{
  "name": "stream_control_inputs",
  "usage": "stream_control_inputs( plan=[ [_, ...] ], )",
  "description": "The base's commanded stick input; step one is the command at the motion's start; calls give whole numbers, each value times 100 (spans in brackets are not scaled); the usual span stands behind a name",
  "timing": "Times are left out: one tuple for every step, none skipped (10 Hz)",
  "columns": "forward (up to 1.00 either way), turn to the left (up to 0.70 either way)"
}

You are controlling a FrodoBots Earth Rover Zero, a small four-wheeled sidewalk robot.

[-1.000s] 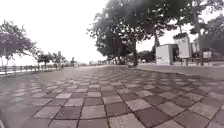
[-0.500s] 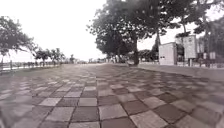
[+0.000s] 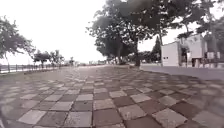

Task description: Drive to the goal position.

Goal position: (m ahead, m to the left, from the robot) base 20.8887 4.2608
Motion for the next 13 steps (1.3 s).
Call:
stream_control_inputs(
  plan=[
    [100, 0],
    [100, -11],
    [100, -40],
    [100, -40],
    [100, -40],
    [100, -40],
    [100, -29],
    [100, 0],
    [100, 0],
    [100, 0],
    [100, 0],
    [100, 0],
    [100, 0]
  ],
)
